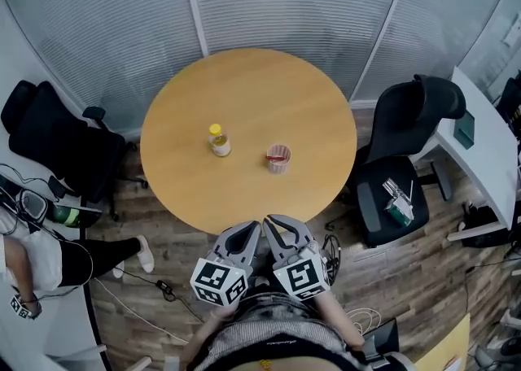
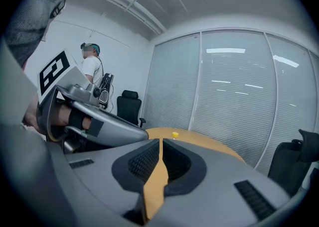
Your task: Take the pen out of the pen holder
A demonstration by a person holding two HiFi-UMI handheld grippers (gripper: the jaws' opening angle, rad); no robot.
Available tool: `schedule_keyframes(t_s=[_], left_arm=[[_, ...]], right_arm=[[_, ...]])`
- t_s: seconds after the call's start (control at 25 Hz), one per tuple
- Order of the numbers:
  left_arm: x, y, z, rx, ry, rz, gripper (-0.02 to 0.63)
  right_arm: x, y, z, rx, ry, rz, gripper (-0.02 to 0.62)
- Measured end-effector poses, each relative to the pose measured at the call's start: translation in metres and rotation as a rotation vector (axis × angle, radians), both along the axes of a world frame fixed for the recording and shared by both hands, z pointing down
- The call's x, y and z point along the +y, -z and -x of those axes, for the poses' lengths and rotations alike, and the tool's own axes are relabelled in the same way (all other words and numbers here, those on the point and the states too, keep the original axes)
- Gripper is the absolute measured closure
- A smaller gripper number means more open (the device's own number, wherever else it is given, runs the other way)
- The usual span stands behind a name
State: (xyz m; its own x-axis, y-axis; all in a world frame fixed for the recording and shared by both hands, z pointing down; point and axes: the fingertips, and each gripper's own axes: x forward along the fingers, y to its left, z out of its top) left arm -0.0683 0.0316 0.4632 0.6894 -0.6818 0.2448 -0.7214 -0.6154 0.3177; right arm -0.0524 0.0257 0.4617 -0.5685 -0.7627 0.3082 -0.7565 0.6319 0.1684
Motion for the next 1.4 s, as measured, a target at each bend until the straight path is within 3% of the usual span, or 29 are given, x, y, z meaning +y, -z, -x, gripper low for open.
schedule_keyframes(t_s=[0.92,1.4], left_arm=[[-0.107,-0.005,-0.03,-0.022,0.091,0.017,0.603],[-0.138,-0.006,-0.04,-0.051,0.147,0.011,0.603]], right_arm=[[-0.11,-0.008,-0.035,0.012,0.085,0.009,0.561],[-0.144,-0.02,-0.043,0.037,0.156,0.016,0.561]])
